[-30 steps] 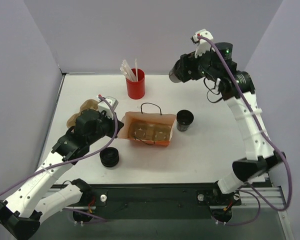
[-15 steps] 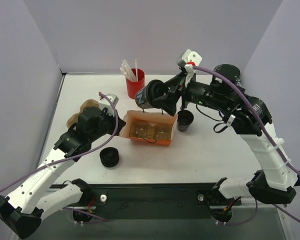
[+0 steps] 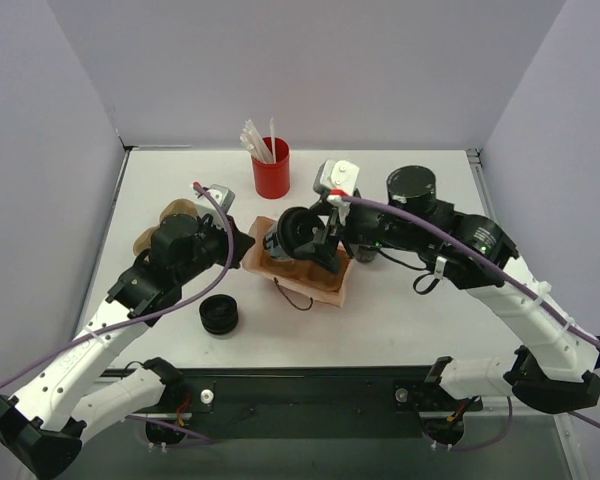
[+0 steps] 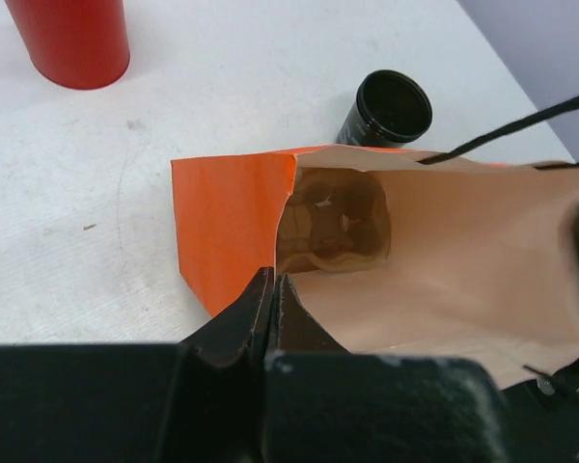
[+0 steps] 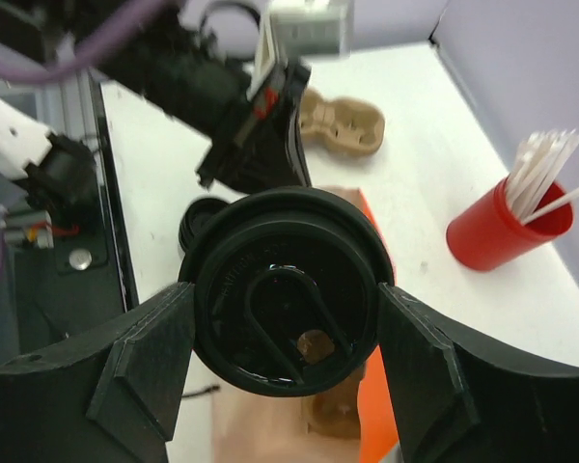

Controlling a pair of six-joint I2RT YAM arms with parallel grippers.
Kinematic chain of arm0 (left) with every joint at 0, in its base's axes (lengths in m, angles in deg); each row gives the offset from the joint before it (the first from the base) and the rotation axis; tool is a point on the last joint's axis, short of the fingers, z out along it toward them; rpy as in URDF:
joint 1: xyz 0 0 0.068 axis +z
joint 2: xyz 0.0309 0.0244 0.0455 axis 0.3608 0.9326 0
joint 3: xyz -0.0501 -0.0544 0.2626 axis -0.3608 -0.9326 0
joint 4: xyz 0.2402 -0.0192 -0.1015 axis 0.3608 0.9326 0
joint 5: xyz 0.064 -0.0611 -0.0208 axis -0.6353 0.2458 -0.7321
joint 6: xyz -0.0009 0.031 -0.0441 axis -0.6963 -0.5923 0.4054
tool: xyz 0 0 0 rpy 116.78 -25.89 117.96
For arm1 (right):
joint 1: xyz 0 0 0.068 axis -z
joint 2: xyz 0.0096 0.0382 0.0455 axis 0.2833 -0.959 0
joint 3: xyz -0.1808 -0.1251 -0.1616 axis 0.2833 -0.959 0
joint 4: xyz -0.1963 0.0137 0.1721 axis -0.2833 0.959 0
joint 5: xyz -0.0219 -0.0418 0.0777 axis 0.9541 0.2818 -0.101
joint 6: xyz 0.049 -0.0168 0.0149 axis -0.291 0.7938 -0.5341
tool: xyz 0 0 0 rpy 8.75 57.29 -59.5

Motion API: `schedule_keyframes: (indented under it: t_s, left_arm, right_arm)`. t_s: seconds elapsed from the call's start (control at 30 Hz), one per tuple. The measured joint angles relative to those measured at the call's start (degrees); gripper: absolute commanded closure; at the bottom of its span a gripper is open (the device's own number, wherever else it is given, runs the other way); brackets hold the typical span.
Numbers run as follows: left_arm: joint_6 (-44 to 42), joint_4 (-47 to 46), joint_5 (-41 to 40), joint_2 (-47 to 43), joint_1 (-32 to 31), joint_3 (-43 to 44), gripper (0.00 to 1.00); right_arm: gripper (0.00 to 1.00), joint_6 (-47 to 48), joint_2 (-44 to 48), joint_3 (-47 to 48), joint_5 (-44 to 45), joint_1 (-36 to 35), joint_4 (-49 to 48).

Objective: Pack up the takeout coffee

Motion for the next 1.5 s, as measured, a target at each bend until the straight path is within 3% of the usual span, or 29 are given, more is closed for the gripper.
schedule_keyframes:
  t_s: [0.4, 0.83, 1.17, 1.33, 1.43, 1.5]
  left_arm:
    - [0.0, -2.0, 1.1, -2.8, 0.1, -4.0, 1.0]
    - [1.2, -1.1, 1.1, -2.6, 0.2, -3.8, 1.0]
    - [1.1, -1.6, 1.5, -4.3, 0.2, -4.0, 1.0]
    - [1.0, -2.1, 2.2, -4.7, 0.2, -4.0, 1.0]
    - [1.0, -2.1, 2.3, -4.4, 0.2, -4.0, 0.89]
    - [1.0, -1.7, 2.2, -4.3, 0.2, -4.0, 0.77]
  right_arm:
    - [0.53, 10.5, -0.2, -13.4, 11.6, -8.7, -0.1]
    - [0.54, 13.9, -1.4, -5.3, 22.1, -16.6, -0.2]
    - [0.55, 16.5, -2.1, -7.6, 23.8, -16.2, 0.0]
    - [0.56, 18.1, -2.8, -13.4, 23.9, -14.1, -1.3]
    - [0.57, 18.6, -2.9, -18.8, 23.9, -13.8, -2.7]
    - [0.57, 18.7, -3.1, -21.1, 23.9, -13.8, -3.1]
